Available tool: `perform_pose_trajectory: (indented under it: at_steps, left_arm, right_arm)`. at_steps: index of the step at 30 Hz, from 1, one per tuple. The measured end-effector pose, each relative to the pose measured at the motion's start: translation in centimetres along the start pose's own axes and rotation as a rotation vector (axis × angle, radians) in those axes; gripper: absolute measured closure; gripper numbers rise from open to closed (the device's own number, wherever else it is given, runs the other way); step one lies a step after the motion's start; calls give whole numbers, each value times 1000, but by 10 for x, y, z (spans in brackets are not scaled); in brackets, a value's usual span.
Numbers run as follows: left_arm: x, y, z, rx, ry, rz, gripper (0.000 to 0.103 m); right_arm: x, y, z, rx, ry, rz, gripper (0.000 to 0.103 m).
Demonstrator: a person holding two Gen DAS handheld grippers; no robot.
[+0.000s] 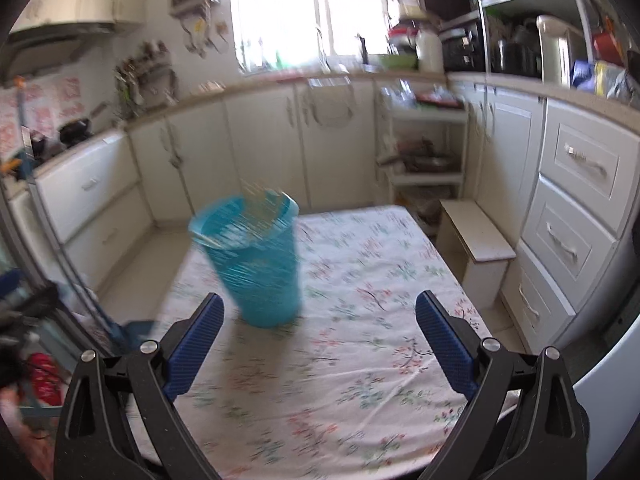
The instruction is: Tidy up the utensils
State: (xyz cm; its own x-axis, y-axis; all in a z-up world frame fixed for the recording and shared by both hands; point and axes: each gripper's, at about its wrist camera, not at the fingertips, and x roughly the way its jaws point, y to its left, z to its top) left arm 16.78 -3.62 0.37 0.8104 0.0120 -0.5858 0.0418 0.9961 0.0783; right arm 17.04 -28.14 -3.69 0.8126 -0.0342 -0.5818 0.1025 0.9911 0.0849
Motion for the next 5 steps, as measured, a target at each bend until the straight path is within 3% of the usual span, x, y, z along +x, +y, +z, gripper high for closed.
perform_pose_trajectory:
  at_steps: [5]
  left_arm:
    - [36, 0, 4, -15, 48, -4, 8]
  right_arm:
    - [100, -32, -20, 9, 190, -64, 9]
